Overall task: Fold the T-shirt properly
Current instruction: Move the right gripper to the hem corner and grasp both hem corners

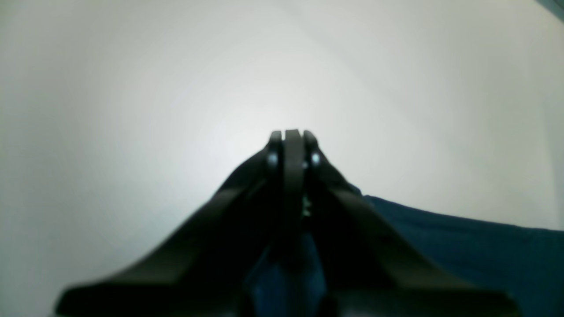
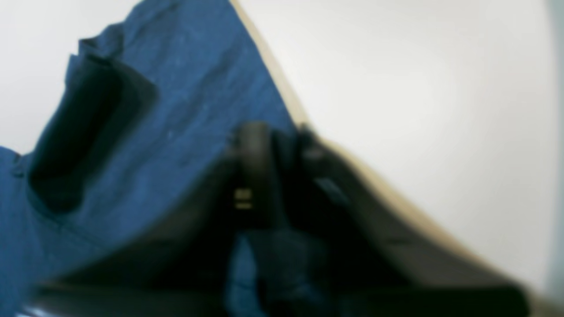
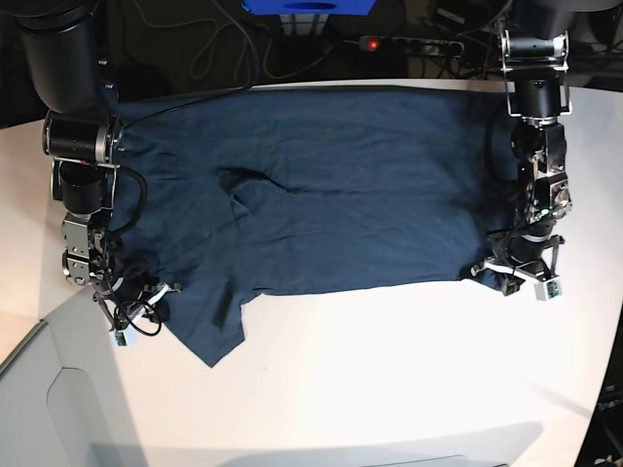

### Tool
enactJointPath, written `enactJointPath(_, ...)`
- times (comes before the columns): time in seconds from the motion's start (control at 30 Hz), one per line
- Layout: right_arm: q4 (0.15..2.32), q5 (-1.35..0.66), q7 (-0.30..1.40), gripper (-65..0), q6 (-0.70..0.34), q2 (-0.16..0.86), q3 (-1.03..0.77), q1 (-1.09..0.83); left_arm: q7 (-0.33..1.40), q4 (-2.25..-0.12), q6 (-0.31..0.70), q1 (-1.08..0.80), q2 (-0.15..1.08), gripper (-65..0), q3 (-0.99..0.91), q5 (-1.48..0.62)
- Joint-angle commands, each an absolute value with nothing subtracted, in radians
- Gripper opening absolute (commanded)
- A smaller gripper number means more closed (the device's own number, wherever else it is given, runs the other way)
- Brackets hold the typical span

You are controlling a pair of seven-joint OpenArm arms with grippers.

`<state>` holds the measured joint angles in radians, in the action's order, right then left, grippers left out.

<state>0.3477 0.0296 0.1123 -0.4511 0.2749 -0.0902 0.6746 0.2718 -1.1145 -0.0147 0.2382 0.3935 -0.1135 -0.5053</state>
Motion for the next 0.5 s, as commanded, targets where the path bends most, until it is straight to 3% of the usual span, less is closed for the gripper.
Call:
enactJointPath(0.0, 0.352, 0.047, 0.15, -65.0, -0.449, 0.278, -0.088, 0.69, 0.246, -1.127, -0.01, 0.26, 0.407, -65.0, -0.116, -0.507)
enactJointPath(0.23, 0.407, 0.042, 0.143, -65.0, -0.45, 0.28, -0.099, 0.69, 0.246, -1.138, -0.01, 0.26, 0.406, -65.0, -0.119, -0.516)
enactJointPath(0.47, 0.808, 0.042, 0.154, -65.0, -0.45, 0.298, -0.101, 0.481, 0.245, -1.231, -0.01, 0.211, 0.406, -65.0, -0.12, -0.518)
